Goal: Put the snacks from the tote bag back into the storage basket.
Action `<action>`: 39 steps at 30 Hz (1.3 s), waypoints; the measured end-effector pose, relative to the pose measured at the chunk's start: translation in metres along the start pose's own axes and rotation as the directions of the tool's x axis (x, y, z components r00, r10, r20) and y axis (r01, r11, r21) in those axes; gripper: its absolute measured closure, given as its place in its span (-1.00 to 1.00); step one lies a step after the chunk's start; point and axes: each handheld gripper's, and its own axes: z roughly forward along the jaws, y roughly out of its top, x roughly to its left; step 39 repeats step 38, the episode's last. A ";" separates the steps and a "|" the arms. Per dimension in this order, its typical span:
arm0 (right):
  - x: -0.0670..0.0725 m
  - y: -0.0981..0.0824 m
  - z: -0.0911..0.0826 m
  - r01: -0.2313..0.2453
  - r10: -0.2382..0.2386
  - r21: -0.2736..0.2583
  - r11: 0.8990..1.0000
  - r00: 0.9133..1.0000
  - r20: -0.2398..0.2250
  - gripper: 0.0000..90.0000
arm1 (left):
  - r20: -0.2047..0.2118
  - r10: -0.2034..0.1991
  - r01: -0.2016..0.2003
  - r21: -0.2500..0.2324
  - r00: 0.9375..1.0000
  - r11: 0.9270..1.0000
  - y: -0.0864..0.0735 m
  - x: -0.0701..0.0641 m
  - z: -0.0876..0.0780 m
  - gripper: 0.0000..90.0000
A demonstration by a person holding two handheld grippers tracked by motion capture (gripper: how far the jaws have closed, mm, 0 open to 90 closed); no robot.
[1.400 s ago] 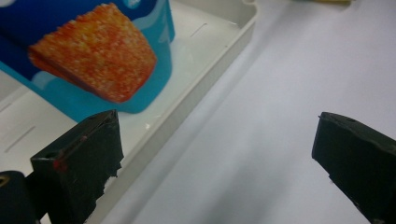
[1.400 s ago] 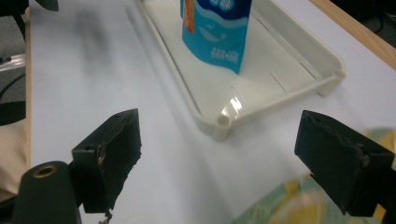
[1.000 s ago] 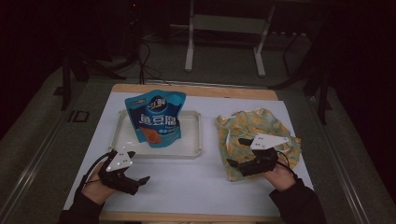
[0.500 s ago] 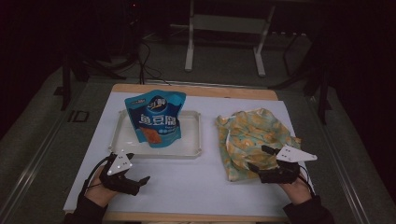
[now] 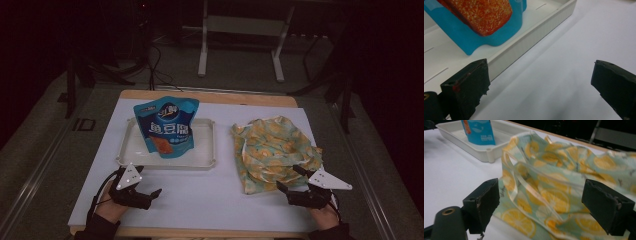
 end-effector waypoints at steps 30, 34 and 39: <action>-0.013 -0.034 -0.005 -0.106 0.113 -0.050 0.993 0.977 0.183 -0.68 | -0.088 -0.018 0.017 -0.010 0.996 1.000 -0.012 -0.003 0.009 -0.95; -0.012 -0.033 -0.005 -0.101 0.108 -0.045 0.994 0.977 0.182 -0.68 | -0.085 -0.018 0.017 -0.011 0.996 1.000 -0.013 -0.003 0.009 -0.95; -0.012 -0.034 -0.003 -0.100 0.104 -0.033 0.994 0.978 0.182 -0.68 | -0.086 -0.018 0.017 -0.012 0.996 1.000 -0.013 -0.003 0.009 -0.95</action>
